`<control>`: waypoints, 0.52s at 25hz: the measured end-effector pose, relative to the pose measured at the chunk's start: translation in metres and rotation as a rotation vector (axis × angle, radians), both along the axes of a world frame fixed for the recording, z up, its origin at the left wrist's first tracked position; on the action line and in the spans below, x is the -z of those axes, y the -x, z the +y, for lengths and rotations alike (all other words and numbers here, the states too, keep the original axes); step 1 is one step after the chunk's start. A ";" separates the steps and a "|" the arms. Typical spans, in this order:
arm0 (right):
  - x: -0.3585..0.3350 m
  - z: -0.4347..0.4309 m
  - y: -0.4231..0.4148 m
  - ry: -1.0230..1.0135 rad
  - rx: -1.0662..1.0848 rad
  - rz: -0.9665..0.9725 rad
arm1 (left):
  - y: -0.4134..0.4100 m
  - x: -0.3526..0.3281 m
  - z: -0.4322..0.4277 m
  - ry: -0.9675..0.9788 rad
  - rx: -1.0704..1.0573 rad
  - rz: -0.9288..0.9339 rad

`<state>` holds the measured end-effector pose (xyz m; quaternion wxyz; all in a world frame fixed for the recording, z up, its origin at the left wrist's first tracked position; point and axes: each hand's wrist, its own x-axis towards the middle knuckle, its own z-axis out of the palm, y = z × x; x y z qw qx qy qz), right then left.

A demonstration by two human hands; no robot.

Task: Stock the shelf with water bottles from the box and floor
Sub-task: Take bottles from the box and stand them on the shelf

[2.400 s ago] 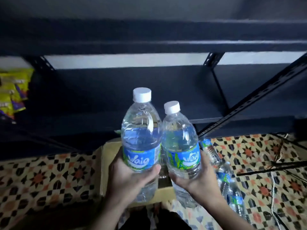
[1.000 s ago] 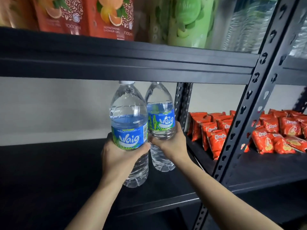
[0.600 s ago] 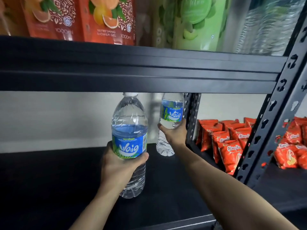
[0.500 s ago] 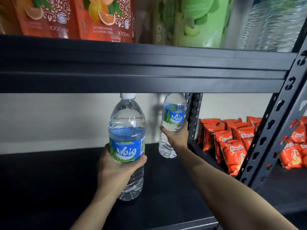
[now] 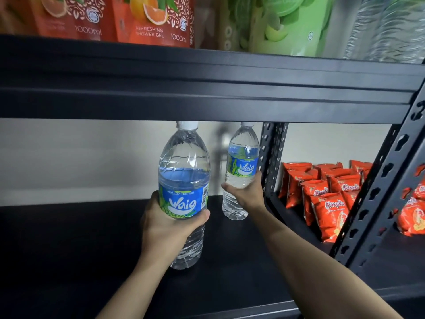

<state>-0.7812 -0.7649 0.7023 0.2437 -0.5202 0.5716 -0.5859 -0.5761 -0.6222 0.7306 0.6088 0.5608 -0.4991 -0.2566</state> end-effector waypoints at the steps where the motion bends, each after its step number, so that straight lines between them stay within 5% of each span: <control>1: 0.002 0.001 0.001 -0.011 -0.014 0.018 | -0.001 0.000 0.000 -0.002 -0.003 0.001; 13: 0.004 0.001 -0.001 -0.189 -0.029 0.090 | -0.002 0.005 -0.005 -0.041 -0.026 -0.010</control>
